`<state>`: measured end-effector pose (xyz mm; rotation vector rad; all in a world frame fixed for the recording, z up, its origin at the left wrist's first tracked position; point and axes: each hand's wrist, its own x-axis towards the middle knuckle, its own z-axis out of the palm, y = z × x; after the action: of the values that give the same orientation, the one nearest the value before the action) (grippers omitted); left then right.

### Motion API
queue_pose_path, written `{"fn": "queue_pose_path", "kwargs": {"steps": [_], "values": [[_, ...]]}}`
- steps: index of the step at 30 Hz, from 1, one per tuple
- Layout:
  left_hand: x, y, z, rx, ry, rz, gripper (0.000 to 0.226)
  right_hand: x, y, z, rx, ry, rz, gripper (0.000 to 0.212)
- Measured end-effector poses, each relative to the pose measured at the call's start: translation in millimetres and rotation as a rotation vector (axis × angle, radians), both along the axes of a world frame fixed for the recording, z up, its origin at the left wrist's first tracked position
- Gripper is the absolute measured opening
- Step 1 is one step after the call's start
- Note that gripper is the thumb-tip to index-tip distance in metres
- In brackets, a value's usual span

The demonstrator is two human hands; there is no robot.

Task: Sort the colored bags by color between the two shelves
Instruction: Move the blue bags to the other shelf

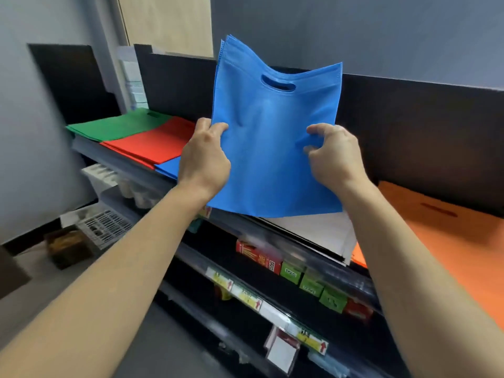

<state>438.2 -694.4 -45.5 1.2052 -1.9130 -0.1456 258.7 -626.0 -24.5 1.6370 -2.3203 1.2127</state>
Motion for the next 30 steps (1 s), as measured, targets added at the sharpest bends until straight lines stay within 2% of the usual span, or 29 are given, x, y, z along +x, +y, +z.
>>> {"fn": "queue_pose_path", "kwargs": {"steps": [4, 10, 14, 21, 30], "values": [[19.9, -16.1, -3.3, 0.035, -0.031, 0.023, 0.053, 17.2, -26.5, -2.3, 0.040, -0.067, 0.057, 0.046], [46.3, -70.6, -9.1, 0.077, -0.013, 0.016, 0.050, 39.5, -70.6, -4.2, 0.087, -0.045, 0.035, 0.047], [62.6, -123.2, -16.8, 0.102, -0.038, -0.052, 0.051, 59.2, -107.0, -15.3, 0.111, -0.038, -0.059, 0.046], [94.7, -225.5, -23.0, 0.171, -0.204, -0.179, 0.050, 106.2, -175.2, -30.7, 0.245, -0.052, -0.244, 0.037], [82.1, -278.0, -55.9, 0.315, -0.315, -0.343, 0.048, 113.3, -198.1, -57.8, 0.403, -0.084, -0.446, 0.038]]}}
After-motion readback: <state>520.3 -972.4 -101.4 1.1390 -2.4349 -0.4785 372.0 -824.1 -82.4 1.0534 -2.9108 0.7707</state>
